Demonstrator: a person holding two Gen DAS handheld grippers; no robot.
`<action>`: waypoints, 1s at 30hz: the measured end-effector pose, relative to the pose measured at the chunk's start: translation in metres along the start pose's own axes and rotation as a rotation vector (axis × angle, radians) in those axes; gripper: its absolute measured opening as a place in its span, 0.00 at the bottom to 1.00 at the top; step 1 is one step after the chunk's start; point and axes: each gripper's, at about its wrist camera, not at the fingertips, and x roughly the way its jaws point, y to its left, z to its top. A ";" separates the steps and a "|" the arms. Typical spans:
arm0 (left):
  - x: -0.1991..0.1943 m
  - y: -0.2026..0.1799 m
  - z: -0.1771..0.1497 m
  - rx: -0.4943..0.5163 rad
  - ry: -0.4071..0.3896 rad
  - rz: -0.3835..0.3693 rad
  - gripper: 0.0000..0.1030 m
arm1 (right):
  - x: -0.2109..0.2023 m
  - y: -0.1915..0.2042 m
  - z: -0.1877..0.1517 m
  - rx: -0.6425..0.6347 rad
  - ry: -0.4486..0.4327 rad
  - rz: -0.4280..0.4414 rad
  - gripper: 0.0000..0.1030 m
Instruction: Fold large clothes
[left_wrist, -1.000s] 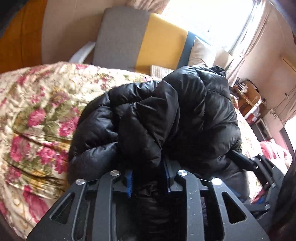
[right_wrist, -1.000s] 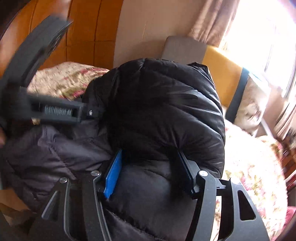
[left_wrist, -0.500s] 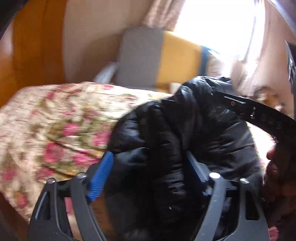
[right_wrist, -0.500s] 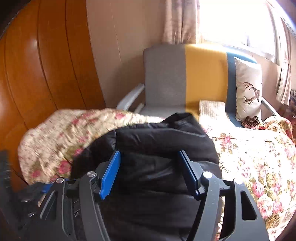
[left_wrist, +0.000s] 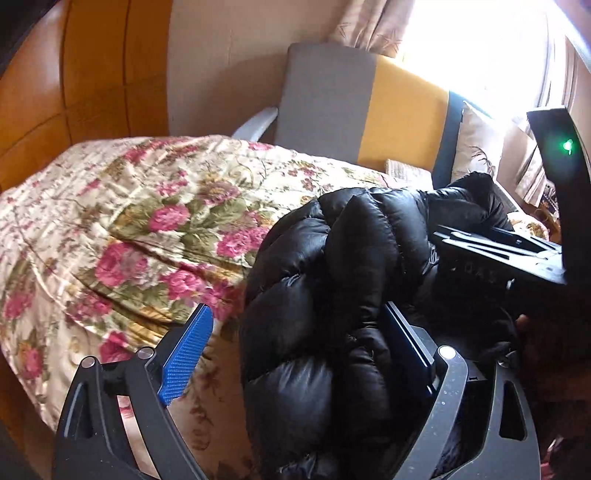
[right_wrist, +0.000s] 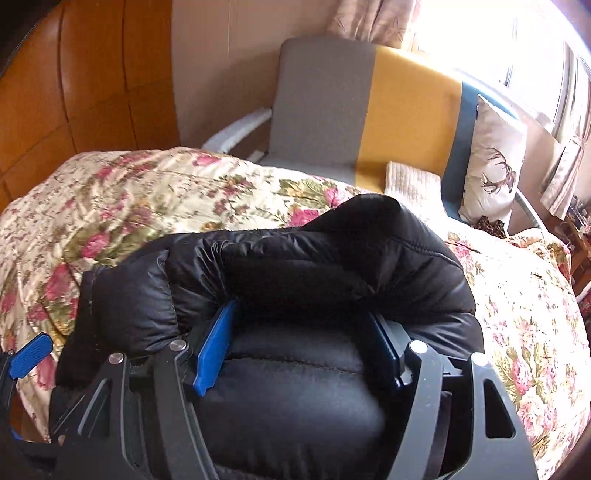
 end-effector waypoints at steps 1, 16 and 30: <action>-0.001 0.000 0.002 -0.005 0.009 -0.005 0.88 | 0.000 0.000 0.000 -0.002 0.003 -0.001 0.65; -0.050 -0.011 0.002 0.029 -0.063 -0.035 0.88 | -0.047 -0.037 0.001 0.101 -0.051 0.100 0.77; -0.103 -0.019 0.004 0.004 -0.132 -0.052 0.88 | -0.060 -0.046 0.001 0.136 -0.075 0.093 0.87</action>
